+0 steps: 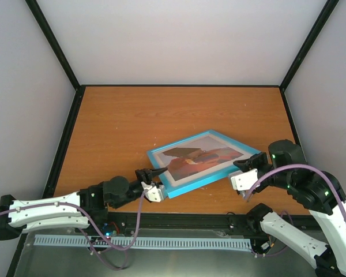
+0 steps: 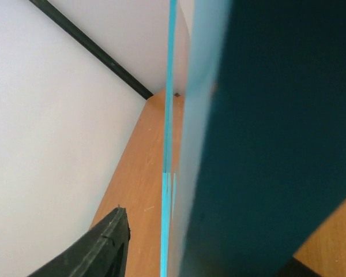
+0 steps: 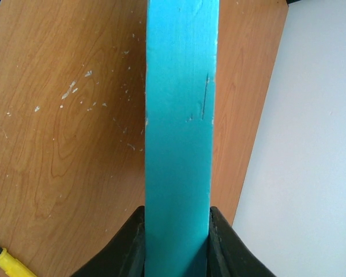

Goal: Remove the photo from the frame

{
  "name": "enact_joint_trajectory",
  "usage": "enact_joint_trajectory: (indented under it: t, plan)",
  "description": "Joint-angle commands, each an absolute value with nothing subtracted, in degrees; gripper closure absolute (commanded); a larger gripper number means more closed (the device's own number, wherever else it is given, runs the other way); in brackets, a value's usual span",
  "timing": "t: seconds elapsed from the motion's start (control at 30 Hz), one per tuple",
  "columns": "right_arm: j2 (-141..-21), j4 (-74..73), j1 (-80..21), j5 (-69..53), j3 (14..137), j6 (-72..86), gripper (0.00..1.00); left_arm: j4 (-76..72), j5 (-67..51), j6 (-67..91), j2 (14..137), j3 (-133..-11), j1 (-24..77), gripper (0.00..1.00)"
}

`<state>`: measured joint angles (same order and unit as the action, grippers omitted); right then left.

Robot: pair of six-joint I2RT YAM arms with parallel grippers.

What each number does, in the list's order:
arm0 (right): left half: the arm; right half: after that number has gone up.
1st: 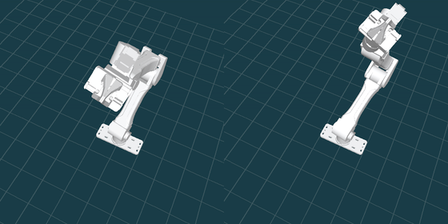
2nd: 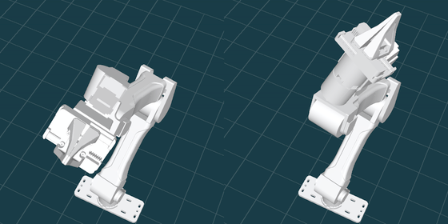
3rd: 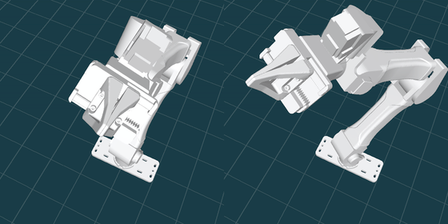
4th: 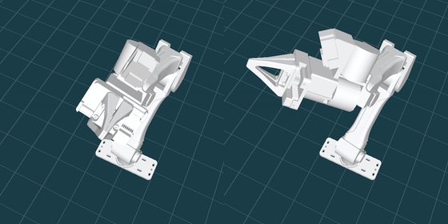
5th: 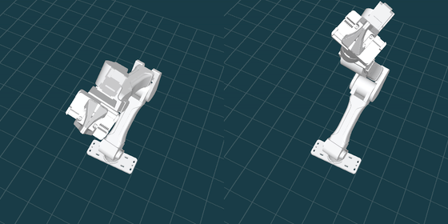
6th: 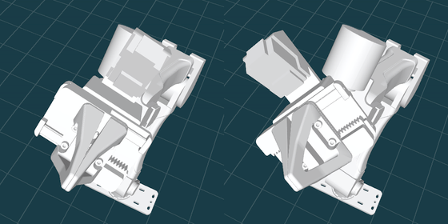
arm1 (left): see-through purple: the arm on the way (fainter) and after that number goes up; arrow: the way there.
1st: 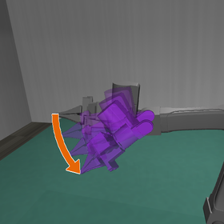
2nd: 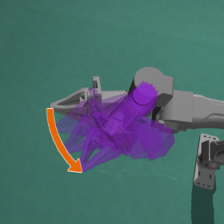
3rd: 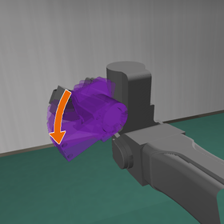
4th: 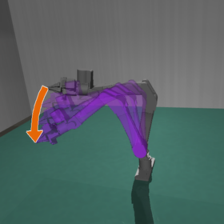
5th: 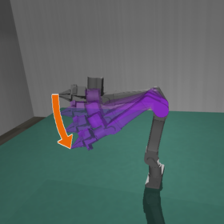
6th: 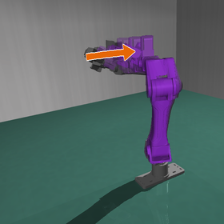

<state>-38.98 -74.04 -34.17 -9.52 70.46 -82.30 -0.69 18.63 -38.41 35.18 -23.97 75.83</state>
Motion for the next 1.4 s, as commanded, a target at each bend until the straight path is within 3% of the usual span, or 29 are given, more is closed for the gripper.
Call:
enact_joint_trajectory:
  t: [0.0,0.17,0.2,0.3,0.33,0.47,0.63,0.83,1.37]
  plan:
    - [-37.6,-69.8,-34.6,-11.8,71.0,-82.5,0.97,-3.5,16.0,-39.4,35.4,-24.4,75.0,0.59]
    - [-37.2,-68.3,-34.6,-12.3,70.6,-79.7,0.96,-4.1,16.9,-39.2,35.1,-25.5,74.7,0.74]
    - [-37.0,-67.6,-34.6,-12.6,70.8,-78.2,0.88,-4.5,17.2,-38.7,35.0,-25.9,74.6,0.76]
    - [-36.5,-64.5,-34.6,-14.1,71.9,-73.0,0.42,-5.4,18.7,-36.6,35.7,-28.6,74.0,0.8]
    - [-36.4,-63.6,-34.6,-14.7,72.6,-71.1,0.33,-5.2,19.5,-35.7,36.4,-29.9,74.0,0.81]
    - [-36.8,-60.5,-34.6,-15.9,75.6,-64.1,0.14,-5.0,22.7,-31.6,40.5,-37.2,73.5,0.82]
    - [-38.3,-56.5,-34.6,-15.2,80.8,-55.6,0.09,-0.3,23.1,-23.5,48.3,-48.6,70.5,0.87]
    - [-41.5,-59.2,-34.6,-16.3,84.9,-47.8,0.12,0.0,12.1,-14.8,50.7,-54.2,61.6,0.99]
    - [-40.4,-57.6,-34.6,-13.9,78.1,-38.4,0.23,-3.0,-17.4,5.1,50.8,-56.2,45.6,0.99]
